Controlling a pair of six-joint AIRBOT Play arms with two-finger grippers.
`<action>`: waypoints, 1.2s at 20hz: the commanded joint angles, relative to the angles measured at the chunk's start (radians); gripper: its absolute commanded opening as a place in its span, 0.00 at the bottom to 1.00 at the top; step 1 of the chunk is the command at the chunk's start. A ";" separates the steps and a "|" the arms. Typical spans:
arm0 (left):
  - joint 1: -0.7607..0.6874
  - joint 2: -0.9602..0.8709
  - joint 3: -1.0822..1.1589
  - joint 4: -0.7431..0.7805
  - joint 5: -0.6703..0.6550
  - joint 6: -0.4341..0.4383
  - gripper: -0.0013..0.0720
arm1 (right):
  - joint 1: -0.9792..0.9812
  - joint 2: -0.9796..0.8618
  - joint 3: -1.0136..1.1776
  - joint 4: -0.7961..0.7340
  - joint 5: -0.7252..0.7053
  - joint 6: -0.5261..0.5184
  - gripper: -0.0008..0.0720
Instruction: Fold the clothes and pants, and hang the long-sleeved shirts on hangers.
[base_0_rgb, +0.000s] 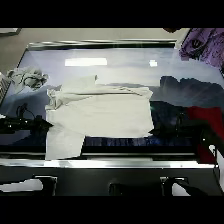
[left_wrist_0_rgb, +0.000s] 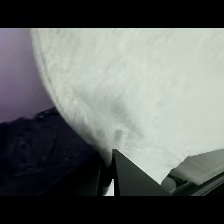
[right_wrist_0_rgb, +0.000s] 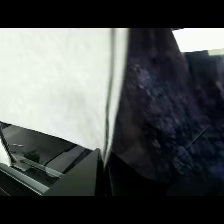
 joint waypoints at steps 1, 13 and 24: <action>-0.035 0.016 0.058 -0.069 -0.016 -0.008 0.05 | 0.072 0.000 0.132 -0.006 0.019 0.015 0.05; -0.300 0.148 1.324 0.516 -0.015 -0.441 0.04 | 0.209 0.019 1.498 -0.435 -0.076 0.398 0.05; -0.300 0.703 0.980 0.701 0.071 -0.556 0.05 | 0.209 0.303 1.549 -0.607 -0.187 0.612 0.05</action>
